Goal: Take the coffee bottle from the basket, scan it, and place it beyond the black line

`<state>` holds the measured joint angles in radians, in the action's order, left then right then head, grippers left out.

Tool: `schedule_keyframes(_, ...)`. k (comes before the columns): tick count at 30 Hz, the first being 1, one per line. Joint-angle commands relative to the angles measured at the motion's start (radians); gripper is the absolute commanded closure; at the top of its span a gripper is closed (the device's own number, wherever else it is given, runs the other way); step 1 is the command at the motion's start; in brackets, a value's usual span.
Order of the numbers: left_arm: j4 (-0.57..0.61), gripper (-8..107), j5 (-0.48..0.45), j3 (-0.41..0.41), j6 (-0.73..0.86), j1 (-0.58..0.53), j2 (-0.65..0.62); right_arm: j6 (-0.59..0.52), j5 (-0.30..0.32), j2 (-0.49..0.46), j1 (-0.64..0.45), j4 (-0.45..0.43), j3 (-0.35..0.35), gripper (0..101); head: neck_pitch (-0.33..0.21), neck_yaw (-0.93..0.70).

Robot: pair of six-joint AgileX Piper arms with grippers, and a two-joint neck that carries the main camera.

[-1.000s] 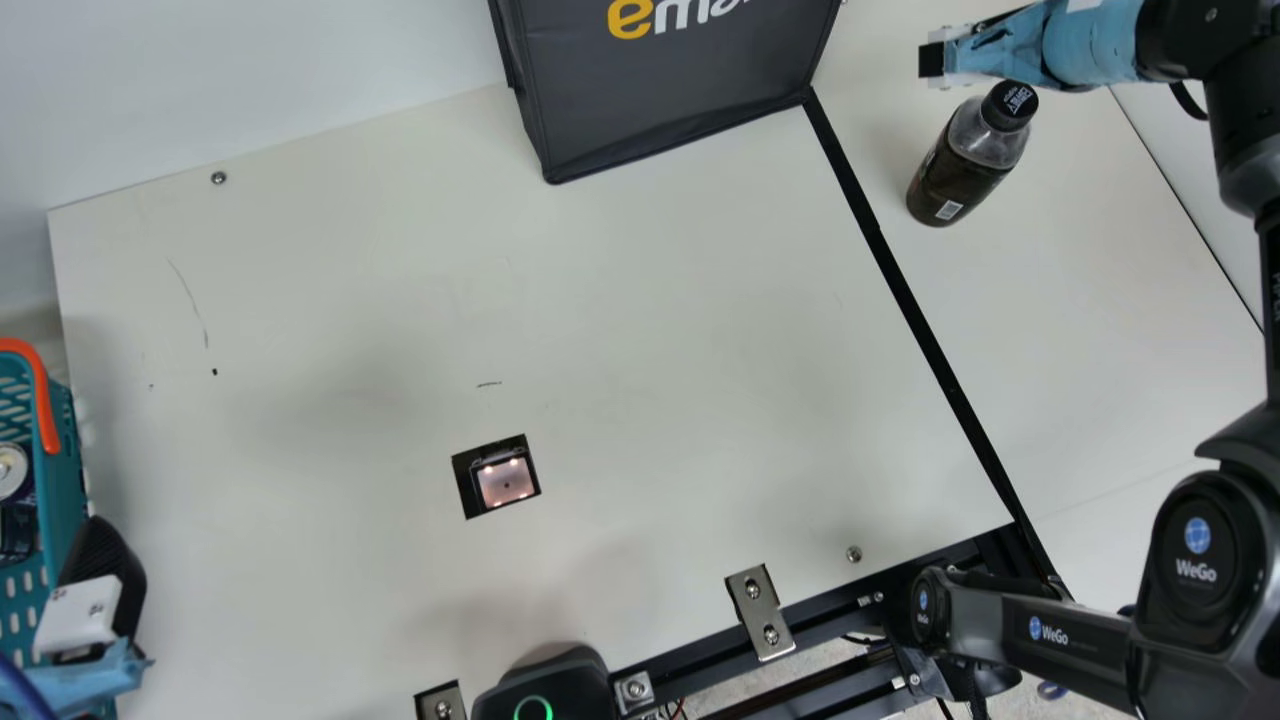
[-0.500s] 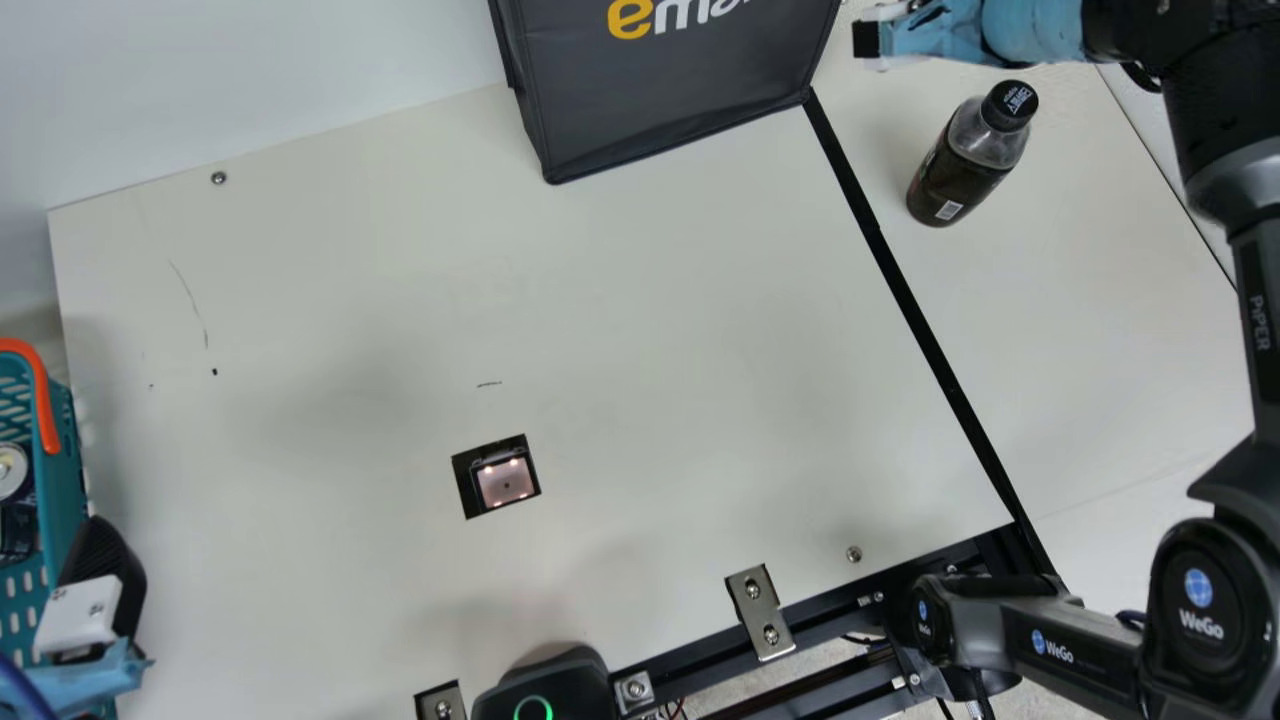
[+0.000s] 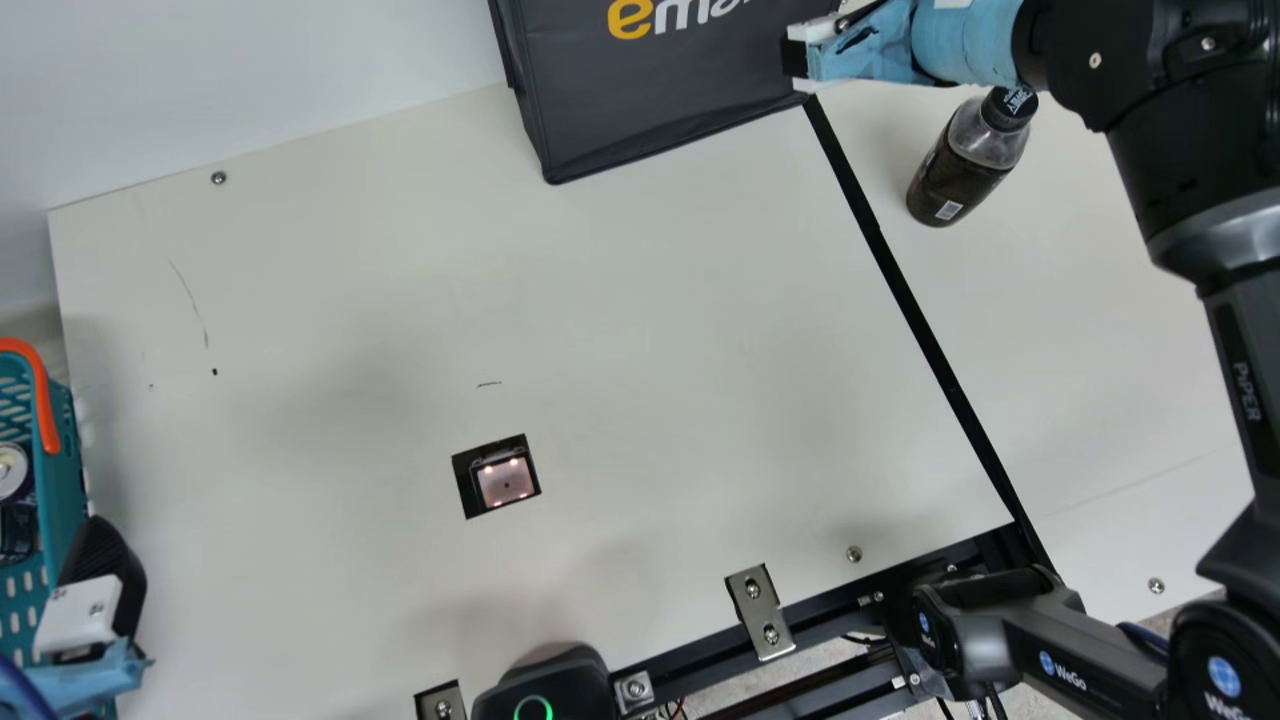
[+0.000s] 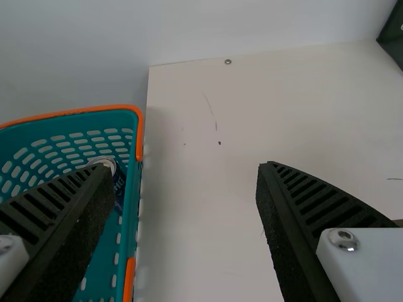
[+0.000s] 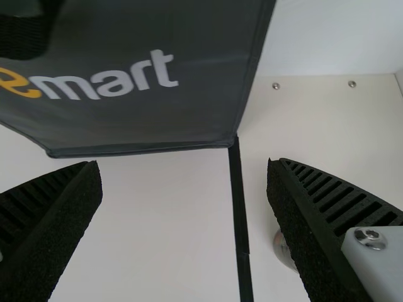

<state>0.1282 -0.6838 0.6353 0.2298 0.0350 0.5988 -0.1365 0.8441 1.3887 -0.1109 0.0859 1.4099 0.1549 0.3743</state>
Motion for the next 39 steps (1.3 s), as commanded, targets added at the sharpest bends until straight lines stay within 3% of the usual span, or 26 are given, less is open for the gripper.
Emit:
schedule_keyframes(1, 0.000, 9, 0.000, 0.000, 0.000, 0.000, 0.000, 0.016, -0.006, -0.011, 0.019, -0.007, -0.007, 10, -0.017, 0.002)
schedule_keyframes(17, 0.000, 9, 0.000, 0.000, 0.000, 0.000, 0.000, 0.090, -0.020, -0.110, 0.103, -0.041, -0.055, 10, -0.017, 0.002)
schedule_keyframes(27, 0.000, 9, 0.000, 0.000, 0.000, 0.000, 0.000, 0.091, -0.075, -0.168, 0.111, -0.024, -0.093, 10, -0.017, 0.002)
schedule_keyframes(39, -0.038, 9, -0.195, 0.210, -0.068, -0.023, 0.058, 0.095, 0.124, -0.374, 0.116, -0.058, -0.135, 10, -0.017, -0.277)
